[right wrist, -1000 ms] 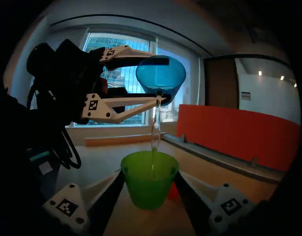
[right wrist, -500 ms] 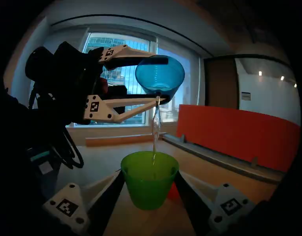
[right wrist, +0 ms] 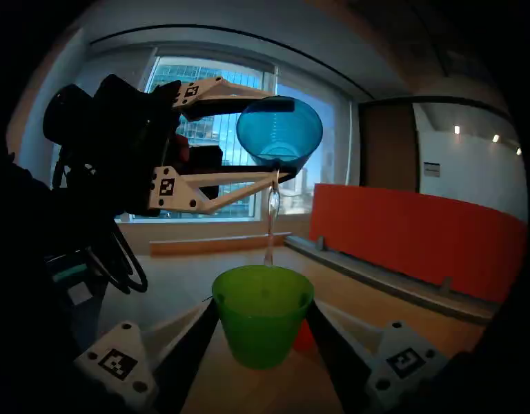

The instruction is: Pour water

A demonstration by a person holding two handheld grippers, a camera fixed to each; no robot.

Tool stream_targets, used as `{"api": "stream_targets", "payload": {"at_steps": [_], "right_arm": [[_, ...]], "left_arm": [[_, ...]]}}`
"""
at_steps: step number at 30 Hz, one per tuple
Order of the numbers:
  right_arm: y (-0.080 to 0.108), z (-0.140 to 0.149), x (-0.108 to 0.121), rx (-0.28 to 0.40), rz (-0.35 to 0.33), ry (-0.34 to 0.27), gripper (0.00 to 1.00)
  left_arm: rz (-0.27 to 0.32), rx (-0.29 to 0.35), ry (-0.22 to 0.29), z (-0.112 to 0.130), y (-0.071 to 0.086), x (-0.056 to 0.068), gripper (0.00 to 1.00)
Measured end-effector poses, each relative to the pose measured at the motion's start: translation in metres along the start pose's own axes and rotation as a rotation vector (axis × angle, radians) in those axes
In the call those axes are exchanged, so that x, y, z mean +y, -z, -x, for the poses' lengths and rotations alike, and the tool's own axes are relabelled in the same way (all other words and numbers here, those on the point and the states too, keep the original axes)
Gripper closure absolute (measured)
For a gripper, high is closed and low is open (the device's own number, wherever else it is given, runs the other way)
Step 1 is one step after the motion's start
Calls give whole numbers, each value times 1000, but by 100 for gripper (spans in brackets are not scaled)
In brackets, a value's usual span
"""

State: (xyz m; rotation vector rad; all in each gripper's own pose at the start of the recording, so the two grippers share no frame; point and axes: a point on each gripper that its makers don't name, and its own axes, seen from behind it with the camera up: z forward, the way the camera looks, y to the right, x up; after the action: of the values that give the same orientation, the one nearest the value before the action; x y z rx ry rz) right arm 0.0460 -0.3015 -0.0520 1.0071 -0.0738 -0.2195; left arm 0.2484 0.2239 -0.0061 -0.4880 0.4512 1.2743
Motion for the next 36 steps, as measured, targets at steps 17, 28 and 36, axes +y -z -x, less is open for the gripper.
{"api": "stream_targets", "payload": {"at_steps": [17,28,36], "right_arm": [[2,-2,0,1,1,3,11],[4,-3,1,5,4,6,11],[4,-2,1,3,4,8,11]], "left_arm": [[0,9,-53,-3,2,-2,14],[0,18,-79,-6,3,0,14],[2,26,-95,-8,6,-1,14]]}}
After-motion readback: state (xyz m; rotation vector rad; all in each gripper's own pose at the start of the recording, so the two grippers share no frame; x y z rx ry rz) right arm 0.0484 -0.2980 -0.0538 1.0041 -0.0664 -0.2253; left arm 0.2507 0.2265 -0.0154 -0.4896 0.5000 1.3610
